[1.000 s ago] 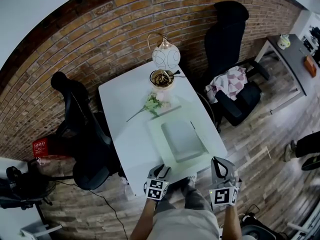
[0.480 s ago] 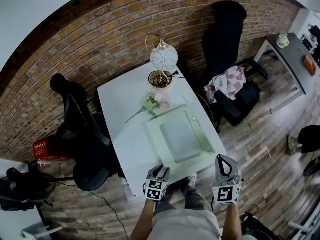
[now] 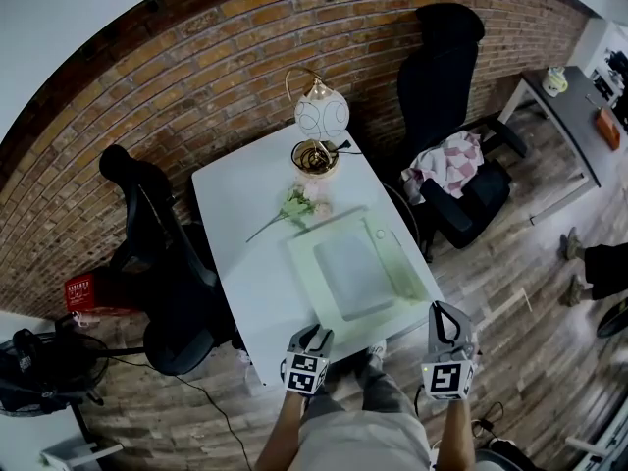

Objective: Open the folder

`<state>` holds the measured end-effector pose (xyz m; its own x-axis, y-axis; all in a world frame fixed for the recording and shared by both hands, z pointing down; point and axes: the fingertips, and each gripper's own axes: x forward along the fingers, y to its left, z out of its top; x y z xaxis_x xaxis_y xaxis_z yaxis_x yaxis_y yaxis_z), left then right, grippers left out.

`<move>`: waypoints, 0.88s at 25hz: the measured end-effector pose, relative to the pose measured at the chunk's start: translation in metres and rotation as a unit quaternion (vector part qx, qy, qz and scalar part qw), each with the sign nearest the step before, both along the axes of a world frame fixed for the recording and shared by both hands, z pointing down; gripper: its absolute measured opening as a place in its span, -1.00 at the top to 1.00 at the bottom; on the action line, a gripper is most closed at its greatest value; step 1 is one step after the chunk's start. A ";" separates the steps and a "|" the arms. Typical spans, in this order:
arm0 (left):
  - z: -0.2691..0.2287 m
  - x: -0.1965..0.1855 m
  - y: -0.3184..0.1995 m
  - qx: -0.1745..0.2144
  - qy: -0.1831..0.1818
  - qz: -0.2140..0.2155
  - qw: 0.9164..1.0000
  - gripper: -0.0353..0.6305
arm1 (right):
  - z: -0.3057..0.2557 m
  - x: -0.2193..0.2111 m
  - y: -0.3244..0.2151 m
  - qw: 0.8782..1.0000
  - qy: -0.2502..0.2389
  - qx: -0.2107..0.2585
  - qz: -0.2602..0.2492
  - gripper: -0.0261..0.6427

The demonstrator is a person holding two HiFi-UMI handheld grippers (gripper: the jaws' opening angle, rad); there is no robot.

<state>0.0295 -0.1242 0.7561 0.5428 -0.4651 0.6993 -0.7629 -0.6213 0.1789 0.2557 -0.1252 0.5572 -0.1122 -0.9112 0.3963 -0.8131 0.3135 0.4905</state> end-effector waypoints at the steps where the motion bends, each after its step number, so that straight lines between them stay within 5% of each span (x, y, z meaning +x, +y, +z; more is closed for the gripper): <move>1: 0.000 0.000 0.000 0.000 0.000 0.000 1.000 0.48 | 0.000 0.001 0.000 1.000 0.000 0.001 0.001 0.89; 22: 0.000 0.000 0.000 -0.002 -0.001 0.004 1.000 0.48 | -0.001 0.003 -0.003 1.000 0.004 0.000 0.005 0.89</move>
